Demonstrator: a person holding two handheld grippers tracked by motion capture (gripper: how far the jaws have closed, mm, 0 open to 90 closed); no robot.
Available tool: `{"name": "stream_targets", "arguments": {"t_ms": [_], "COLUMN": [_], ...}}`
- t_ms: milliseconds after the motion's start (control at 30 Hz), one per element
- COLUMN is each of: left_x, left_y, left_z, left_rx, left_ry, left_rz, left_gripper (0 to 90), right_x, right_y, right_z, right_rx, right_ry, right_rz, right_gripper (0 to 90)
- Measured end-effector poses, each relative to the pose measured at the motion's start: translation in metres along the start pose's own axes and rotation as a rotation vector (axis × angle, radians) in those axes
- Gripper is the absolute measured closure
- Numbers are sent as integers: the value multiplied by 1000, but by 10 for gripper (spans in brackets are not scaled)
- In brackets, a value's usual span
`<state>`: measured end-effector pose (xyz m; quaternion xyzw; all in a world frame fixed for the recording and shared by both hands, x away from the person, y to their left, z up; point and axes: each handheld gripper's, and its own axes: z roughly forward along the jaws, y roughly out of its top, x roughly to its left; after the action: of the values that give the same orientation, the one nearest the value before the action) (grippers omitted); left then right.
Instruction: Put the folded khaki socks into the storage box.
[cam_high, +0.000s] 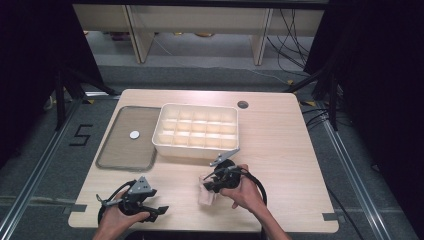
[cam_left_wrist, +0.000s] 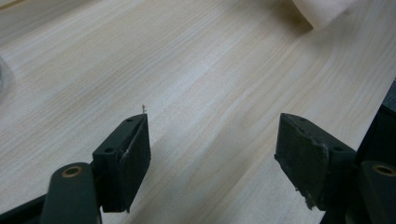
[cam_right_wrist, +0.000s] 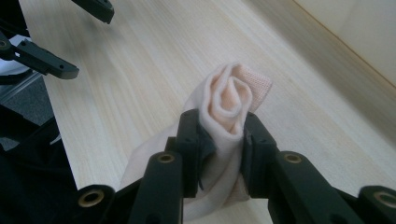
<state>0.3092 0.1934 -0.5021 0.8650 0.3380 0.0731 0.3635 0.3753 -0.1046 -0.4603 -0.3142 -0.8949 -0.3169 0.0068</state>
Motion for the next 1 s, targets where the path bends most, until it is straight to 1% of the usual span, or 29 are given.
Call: {"name": "stream_targets", "arguments": {"t_ms": [100, 133, 167, 200, 233, 267, 300, 333, 367, 400, 433, 467, 500, 533, 567, 600, 633, 667, 700, 733, 767, 800, 833, 867, 900, 933, 967, 1000], "left_x": [0, -1, 0, 0, 0, 0, 0, 0, -1, -1, 0, 0, 0, -1, -1, -1, -1, -1, -1, -1, -1, 0, 0, 0, 0, -2, -2, -1], "left_y": [0, 0, 0, 0, 0, 0, 0, 0, 0, 0, 0, 0, 0, 0, 0, 1, 1, 1, 1, 1, 1, 1, 1, 1, 1, 1, 1, 2], "left_z": [0, 1, 1, 1, 0, 1, 1, 1, 2, 1, 1, 2, 2, 2, 2, 1, 1, 1, 1, 1, 1, 1, 1, 1, 1, 1, 1, 0], "left_rx": [2, -7, 1, 2, 6, 2, 2, 2, 1, 3, 6, 5, 5, 2, 2, 2, 2, 5, 5, 4, 4, 4, 4, 1, 1, -11, -11, 1], "left_ry": [-2, -1, 4, 7, -1, 4, -1, -1, -4, -5, -4, 0, -3, -7, -7, -11, -11, -11, -11, -10, -10, -14, -14, -16, -16, -16, -16, -17], "left_rz": [1, -9, -1, 0, 4, 0, -4, -4, -18, -13, 4, 4, -13, -16, -16, 8, 8, 8, 8, 6, 6, 9, 9, 7, 7, -3, -3, 13], "left_gripper": [258, 259, 259, 259, 259, 259, 259, 259, 259, 259, 259, 259, 259, 258, 258, 258, 257, 257, 257, 257, 257, 257, 257, 257, 257, 256, 256, 256], "right_x": [0, -1, -3, -3, -3, -4, -4, -4, -5, -6, -6, -6, -7, -9, -9, -9, -9, -9, -9, -10, -10, -12, -12, -15, -15, -20, -20, -18], "right_y": [4, 8, 10, 10, 11, 15, 17, 17, 19, 24, 24, 26, 29, 34, 34, 38, 38, 42, 42, 47, 47, 51, 51, 54, 54, 58, 58, 59], "right_z": [-2, -5, -5, -5, -6, -9, -11, -11, -12, -14, -14, -16, -18, -20, -20, -24, -24, -29, -29, -34, -34, -40, -40, -45, -45, -50, -50, -52], "right_rx": [14, 19, 15, 15, 17, 32, 38, 38, 42, 49, 49, 54, 54, 52, 52, 59, 59, 56, 56, 51, 51, 42, 42, 41, 41, 31, 31, 42], "right_ry": [-5, -11, -15, -15, -15, -18, -25, -25, -22, -17, -17, -19, -21, -28, -28, -21, -21, -31, -31, -32, -32, -32, -32, -39, -39, -43, -43, -48], "right_rz": [1, -8, -32, -32, -19, -9, -1, -1, -4, -3, -3, 2, -11, -22, -22, -6, -6, -5, -5, -6, -6, -1, -1, -6, -6, -22, -22, 19], "right_gripper": [728, 728, 727, 727, 727, 727, 727, 727, 727, 727, 727, 727, 727, 727, 727, 727, 727, 727, 727, 727, 727, 727, 727, 727, 727, 727, 727, 727]}}
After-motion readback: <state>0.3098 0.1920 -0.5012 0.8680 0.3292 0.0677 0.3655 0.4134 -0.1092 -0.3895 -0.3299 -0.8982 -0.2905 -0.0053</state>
